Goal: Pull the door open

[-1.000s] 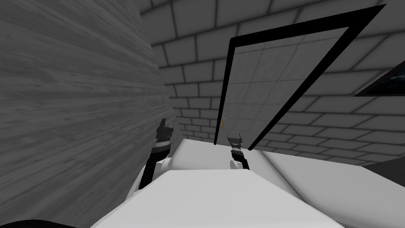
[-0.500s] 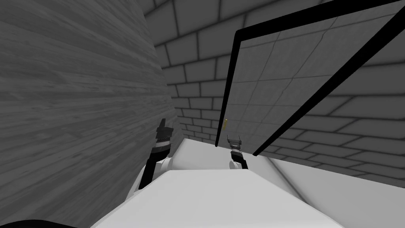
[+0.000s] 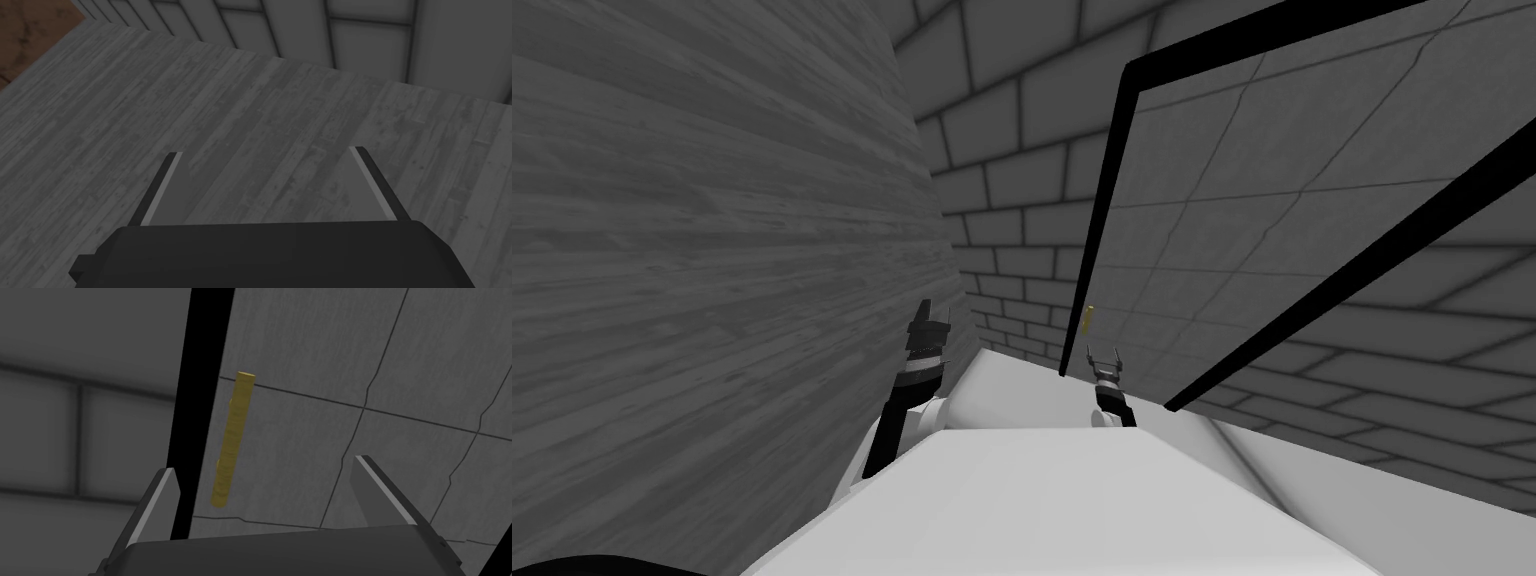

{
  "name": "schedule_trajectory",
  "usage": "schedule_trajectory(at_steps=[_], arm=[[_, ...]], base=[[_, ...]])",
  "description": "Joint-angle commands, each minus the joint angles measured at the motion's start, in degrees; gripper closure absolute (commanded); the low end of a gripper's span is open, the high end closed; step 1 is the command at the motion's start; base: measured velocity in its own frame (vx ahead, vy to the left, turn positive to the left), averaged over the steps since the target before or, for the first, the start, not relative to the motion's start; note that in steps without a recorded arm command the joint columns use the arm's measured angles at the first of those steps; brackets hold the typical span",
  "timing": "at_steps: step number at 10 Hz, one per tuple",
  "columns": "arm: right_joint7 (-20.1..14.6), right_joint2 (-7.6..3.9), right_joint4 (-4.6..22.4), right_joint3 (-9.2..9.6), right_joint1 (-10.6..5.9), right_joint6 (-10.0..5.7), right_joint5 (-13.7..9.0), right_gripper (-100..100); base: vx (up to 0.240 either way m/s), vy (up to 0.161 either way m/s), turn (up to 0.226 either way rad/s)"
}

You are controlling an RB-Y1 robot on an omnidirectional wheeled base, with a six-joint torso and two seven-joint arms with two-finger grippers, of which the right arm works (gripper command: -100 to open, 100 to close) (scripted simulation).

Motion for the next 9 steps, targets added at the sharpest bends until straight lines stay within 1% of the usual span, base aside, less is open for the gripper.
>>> schedule_trajectory(at_steps=[1,3,4,5,8,9], arm=[[-2.4,-0.16,2.7,0.40,-0.74,-0.34,-2.2,-100],[-4.2,-0.32,4.9,0.74,-1.33,-0.79,-3.9,-100],[-5.8,-0.45,6.9,1.04,-1.86,-1.18,-5.3,-100],[-6.6,-0.52,7.9,1.18,-2.11,-1.37,-6.0,-100],[-8.8,-0.69,10.6,1.59,-2.84,-1.91,-8.0,-100],[-10.1,-0.79,12.2,1.83,-3.24,-2.22,-9.1,-100]], base=[[0.084,-0.097,0.237],[0.094,-0.110,0.142],[0.095,-0.107,0.191],[0.076,-0.090,0.166],[0.044,-0.071,0.098],[0.060,-0.073,0.178]])
